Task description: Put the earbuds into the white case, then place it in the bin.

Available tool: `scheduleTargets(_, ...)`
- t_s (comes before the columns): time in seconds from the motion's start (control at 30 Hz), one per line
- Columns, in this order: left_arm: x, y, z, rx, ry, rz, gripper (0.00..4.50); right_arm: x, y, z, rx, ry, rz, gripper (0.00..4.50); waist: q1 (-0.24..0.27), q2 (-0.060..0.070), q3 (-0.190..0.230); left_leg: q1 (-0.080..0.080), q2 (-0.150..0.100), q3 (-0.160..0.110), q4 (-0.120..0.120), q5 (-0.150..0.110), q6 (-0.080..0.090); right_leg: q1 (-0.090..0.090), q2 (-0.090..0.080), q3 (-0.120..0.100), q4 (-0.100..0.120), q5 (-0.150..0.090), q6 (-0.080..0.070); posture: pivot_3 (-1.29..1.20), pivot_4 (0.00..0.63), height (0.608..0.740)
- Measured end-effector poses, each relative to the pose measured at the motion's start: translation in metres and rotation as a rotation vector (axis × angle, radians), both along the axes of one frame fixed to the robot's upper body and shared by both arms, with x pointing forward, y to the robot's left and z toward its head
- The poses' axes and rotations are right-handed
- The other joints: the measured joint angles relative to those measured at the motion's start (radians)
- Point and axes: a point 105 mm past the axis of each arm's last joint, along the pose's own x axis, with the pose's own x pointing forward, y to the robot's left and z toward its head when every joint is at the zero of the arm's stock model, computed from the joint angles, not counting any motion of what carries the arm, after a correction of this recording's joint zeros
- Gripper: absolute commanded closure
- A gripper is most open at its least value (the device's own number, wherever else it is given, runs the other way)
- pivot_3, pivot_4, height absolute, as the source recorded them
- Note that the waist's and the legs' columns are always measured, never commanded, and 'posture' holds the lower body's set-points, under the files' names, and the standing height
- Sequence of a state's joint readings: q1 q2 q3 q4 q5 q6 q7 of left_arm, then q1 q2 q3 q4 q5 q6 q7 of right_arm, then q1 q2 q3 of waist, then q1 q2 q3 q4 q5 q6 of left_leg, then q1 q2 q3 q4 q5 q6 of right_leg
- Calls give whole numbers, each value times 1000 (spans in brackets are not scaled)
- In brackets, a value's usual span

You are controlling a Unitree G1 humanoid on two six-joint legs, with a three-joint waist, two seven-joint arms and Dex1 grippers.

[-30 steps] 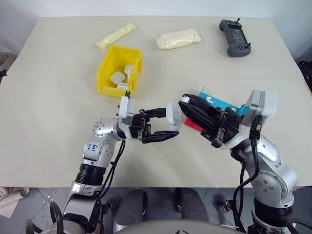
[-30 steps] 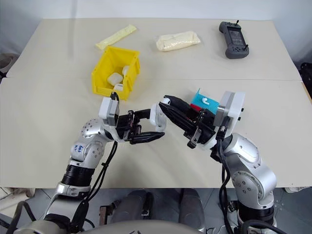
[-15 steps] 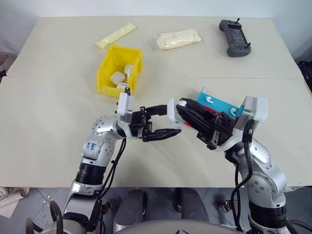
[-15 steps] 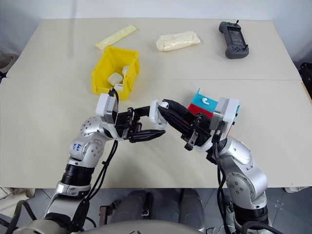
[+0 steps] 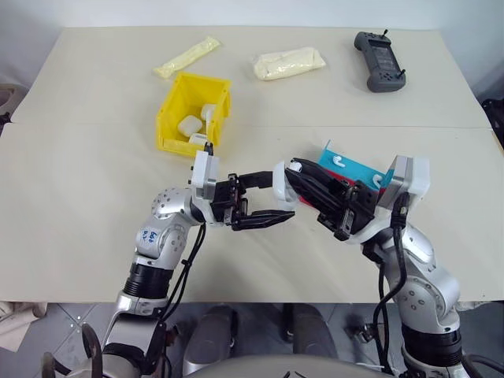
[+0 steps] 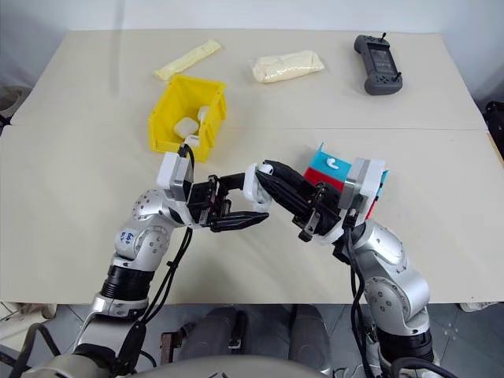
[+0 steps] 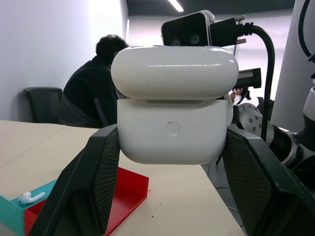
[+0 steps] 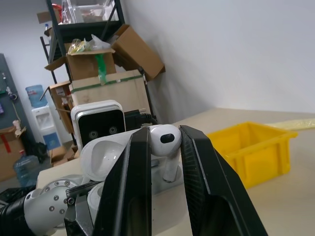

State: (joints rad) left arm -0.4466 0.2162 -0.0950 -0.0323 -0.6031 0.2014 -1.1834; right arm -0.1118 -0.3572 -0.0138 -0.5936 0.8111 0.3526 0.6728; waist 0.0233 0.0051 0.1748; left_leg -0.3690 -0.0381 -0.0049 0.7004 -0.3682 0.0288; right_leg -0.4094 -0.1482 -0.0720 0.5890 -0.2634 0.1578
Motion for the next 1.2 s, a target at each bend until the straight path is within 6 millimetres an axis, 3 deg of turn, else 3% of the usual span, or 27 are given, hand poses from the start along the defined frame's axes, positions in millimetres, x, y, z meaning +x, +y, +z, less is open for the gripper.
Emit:
scheduleTargets(0.33, -2, -4, 0, -5, -17, -13, 1728, 0, -6, 3, -79, 34, 65, 4031, 0, 0, 0, 0, 0, 0, 0, 0, 0, 0, 0, 0, 0, 0, 0, 0, 150, 740)
scheduleTargets(0.73, 8, 2, 5, -43, -35, 46, 1728, -3, -5, 5, -121, 73, 133, 25, 2, 0, 0, -1, 0, 0, 0, 0, 0, 0, 0, 0, -1, 0, 0, 0, 150, 740)
scheduleTargets(0.93, 6, -1, 10, -65, -69, 28, 1728, -1, -28, 2, -195, 87, 53, 25, 4, 0, 0, -1, 0, 0, 0, 0, 0, 0, 0, 0, -1, 0, 0, 0, 150, 740)
scheduleTargets(1.2, 4, 15, -3, -13, -80, 48, 1728, -22, -113, -38, -447, 154, -243, 25, 7, 0, 0, 0, 0, 1, 0, 0, 1, 2, -1, -1, -2, 0, 0, 0, 150, 740)
